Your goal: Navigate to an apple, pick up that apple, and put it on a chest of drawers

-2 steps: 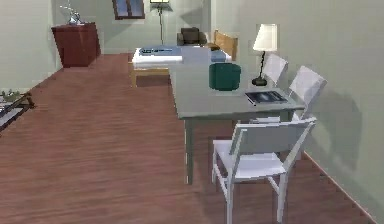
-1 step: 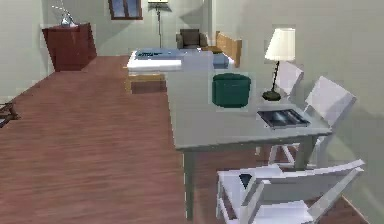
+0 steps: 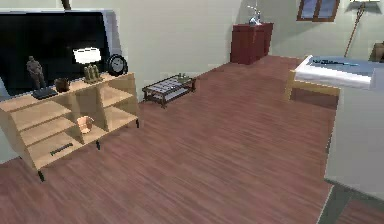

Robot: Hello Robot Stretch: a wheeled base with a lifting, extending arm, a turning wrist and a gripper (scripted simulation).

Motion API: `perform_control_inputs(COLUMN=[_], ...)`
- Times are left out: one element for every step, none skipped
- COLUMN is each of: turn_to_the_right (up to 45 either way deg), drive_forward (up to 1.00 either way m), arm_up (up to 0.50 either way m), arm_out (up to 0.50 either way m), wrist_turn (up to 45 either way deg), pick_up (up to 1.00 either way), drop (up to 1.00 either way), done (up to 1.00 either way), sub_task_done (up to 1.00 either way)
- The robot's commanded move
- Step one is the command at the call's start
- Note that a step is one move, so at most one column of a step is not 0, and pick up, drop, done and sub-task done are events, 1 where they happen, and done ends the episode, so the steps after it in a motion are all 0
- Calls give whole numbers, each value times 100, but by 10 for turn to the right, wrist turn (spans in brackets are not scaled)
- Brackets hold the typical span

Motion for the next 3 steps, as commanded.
perform_control_inputs(turn_to_the_right=[0,240,30], drive_forward=[100,0,0], arm_up=[0,0,0], arm_out=[0,0,0], wrist_turn=[0,0,0], pick_up=[0,0,0], drop=[0,0,0], done=[0,0,0], sub_task_done=[0,0,0])
